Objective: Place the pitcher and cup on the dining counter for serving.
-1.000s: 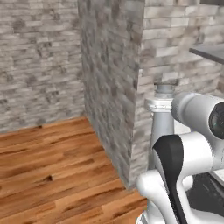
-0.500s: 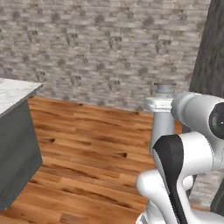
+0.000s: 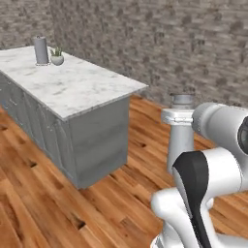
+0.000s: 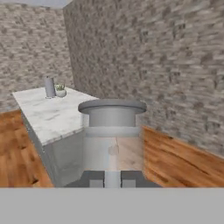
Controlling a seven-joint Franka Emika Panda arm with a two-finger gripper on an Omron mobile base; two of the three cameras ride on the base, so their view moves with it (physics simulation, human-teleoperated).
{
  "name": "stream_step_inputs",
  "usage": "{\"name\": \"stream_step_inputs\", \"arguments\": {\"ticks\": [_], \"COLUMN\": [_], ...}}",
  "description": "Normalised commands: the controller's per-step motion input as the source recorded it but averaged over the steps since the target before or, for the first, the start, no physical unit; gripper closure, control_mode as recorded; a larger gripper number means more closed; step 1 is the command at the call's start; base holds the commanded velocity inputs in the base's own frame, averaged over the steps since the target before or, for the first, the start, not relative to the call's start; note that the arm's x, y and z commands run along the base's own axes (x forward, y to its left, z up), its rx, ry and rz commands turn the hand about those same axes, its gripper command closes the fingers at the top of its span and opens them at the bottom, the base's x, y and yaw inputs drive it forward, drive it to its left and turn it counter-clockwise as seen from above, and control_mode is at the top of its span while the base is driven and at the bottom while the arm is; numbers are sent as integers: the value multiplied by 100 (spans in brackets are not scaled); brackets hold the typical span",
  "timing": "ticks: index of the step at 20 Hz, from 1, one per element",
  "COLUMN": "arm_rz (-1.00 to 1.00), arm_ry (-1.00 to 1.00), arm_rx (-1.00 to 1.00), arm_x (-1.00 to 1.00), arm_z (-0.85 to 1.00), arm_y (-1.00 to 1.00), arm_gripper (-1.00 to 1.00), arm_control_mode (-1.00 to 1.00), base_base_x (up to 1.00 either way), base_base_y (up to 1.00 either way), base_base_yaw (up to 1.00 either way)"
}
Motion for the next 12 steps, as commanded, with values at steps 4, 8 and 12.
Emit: {"name": "stream_step_inputs", "arguments": {"ticks": [4, 8, 12], "arm_rz": [0, 0, 0], "arm_ry": [0, 0, 0], "arm_rx": [0, 0, 0], "arm_x": [0, 0, 0], "arm_z": [0, 0, 0], "arm_y": [0, 0, 0], "arm_gripper": [100, 100, 100], "arm_control_mode": [100, 100, 100], "base_base_x": [100, 100, 100], "base_base_y": [-32, -49, -41], "base_base_yaw": [41, 24, 19]}}
